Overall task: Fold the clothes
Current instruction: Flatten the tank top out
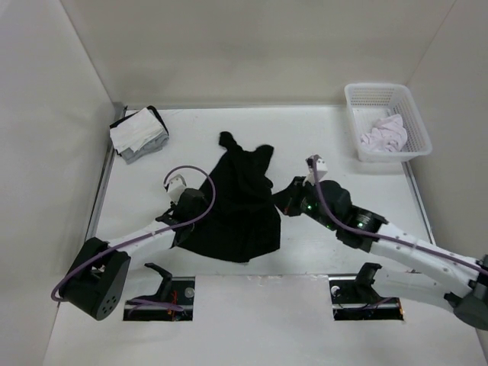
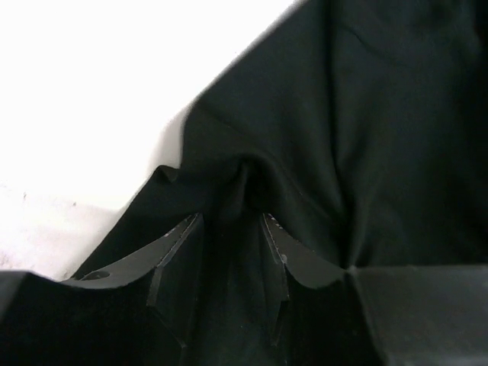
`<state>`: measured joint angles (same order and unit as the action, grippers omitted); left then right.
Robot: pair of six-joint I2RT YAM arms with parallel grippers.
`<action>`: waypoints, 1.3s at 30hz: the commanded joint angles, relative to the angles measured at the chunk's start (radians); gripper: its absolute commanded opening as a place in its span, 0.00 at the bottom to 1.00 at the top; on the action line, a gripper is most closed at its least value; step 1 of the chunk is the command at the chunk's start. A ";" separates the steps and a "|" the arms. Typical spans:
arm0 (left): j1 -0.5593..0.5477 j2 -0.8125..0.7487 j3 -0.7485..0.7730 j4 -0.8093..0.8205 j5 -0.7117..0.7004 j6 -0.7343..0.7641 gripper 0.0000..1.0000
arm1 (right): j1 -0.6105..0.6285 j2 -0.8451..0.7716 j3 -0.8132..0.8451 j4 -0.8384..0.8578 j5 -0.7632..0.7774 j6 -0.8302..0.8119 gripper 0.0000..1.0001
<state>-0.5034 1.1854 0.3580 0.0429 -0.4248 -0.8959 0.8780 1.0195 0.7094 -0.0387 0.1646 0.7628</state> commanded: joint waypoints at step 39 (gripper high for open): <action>0.153 0.129 0.019 0.210 0.098 0.029 0.36 | -0.222 -0.066 0.087 -0.230 -0.034 -0.103 0.02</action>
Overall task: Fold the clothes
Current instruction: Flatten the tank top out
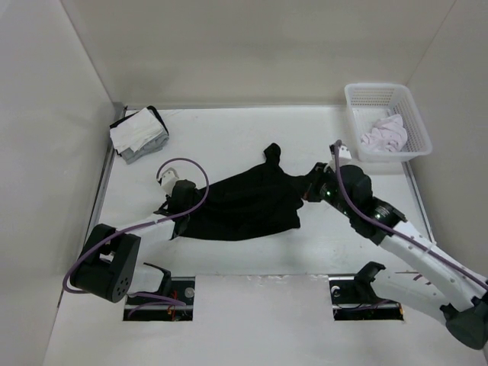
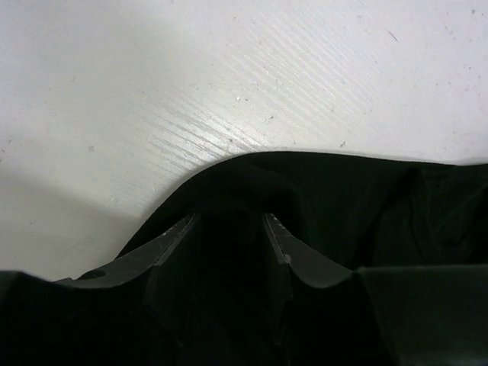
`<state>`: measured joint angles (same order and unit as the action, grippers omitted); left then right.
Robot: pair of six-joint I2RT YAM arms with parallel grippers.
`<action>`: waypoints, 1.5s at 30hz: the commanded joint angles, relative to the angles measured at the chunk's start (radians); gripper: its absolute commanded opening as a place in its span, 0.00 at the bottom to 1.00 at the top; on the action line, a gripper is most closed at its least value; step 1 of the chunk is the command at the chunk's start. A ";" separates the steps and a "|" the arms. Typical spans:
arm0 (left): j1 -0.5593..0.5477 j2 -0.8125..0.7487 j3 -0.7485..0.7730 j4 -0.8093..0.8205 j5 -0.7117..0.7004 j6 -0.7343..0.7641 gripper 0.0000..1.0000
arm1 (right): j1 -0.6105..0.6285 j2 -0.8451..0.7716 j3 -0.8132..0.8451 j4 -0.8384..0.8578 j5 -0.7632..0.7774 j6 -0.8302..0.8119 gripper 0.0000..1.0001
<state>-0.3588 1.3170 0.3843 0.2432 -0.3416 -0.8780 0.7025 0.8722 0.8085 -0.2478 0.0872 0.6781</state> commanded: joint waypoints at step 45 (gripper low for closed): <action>-0.157 -0.444 -0.022 -0.734 -0.005 -0.190 0.33 | -0.154 0.373 -0.215 0.521 -0.035 0.024 0.34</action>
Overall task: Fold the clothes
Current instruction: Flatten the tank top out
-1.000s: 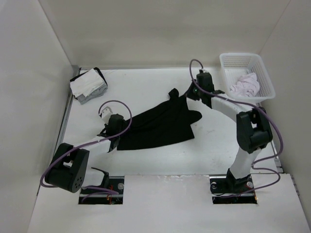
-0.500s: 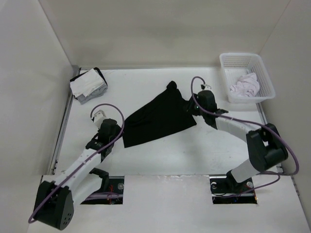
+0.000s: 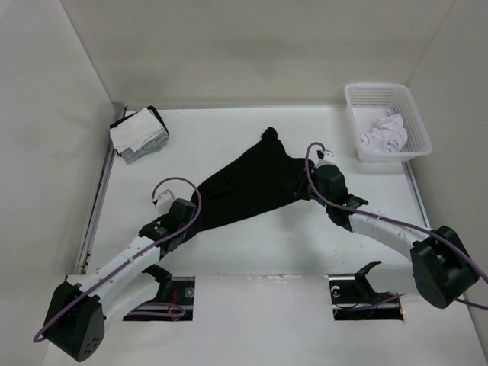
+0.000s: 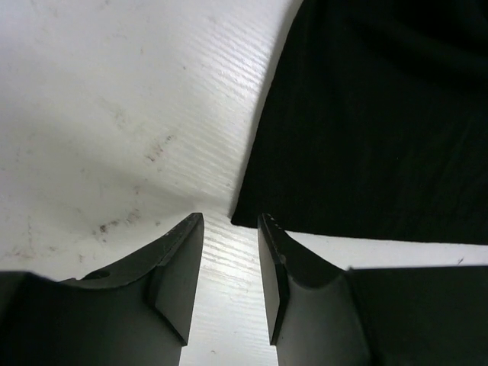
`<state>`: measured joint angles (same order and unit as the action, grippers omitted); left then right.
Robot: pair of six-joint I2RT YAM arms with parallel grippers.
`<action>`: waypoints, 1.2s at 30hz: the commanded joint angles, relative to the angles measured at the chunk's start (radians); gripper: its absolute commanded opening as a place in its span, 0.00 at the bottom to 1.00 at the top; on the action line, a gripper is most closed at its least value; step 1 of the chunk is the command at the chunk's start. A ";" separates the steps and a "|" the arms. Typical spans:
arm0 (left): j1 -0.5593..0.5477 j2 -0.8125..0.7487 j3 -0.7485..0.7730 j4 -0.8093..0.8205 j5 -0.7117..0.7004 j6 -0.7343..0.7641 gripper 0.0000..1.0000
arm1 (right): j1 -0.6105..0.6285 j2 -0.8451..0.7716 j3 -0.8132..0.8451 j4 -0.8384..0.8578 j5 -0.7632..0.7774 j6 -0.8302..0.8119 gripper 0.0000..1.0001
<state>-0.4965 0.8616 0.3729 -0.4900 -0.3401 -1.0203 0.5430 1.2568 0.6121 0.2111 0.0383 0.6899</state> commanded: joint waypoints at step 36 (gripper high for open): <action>0.126 -0.113 0.044 0.205 0.030 0.097 0.00 | -0.070 -0.010 -0.080 -0.120 0.212 0.019 0.43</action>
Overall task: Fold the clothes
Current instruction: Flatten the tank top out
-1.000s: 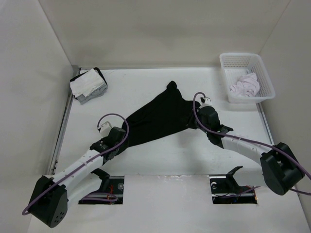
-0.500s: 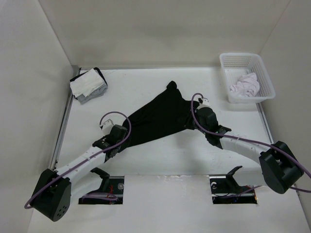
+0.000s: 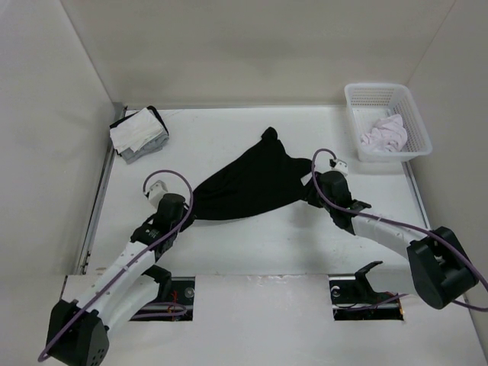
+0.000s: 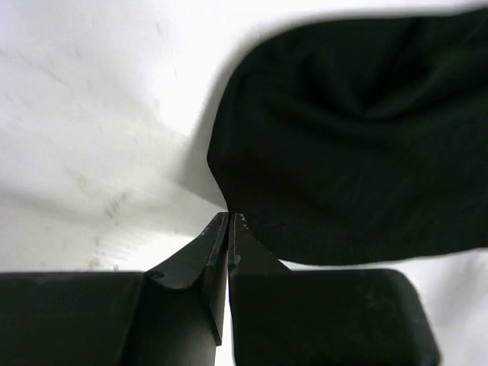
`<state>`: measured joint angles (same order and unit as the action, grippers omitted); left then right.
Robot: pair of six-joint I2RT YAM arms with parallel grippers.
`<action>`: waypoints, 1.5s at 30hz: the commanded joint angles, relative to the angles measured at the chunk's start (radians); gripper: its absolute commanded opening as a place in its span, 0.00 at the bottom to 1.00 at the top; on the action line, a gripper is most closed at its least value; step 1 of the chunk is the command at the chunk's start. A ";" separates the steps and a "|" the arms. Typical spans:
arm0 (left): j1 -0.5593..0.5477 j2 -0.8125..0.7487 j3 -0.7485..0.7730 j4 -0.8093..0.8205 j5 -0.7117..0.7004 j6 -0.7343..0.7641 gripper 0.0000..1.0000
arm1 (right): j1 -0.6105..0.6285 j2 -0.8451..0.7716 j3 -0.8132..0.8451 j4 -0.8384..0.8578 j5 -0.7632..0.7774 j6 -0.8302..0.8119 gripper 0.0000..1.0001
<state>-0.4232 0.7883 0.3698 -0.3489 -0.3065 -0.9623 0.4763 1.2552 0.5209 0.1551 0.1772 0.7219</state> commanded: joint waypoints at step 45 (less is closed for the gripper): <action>0.318 -0.003 -0.051 0.292 0.237 0.045 0.01 | -0.031 0.207 0.113 -0.016 -0.048 0.007 0.01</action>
<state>-0.0994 0.8158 0.3058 -0.0986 -0.0746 -0.9131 0.4473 1.5379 0.6624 0.0731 0.0998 0.7143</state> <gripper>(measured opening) 0.018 0.025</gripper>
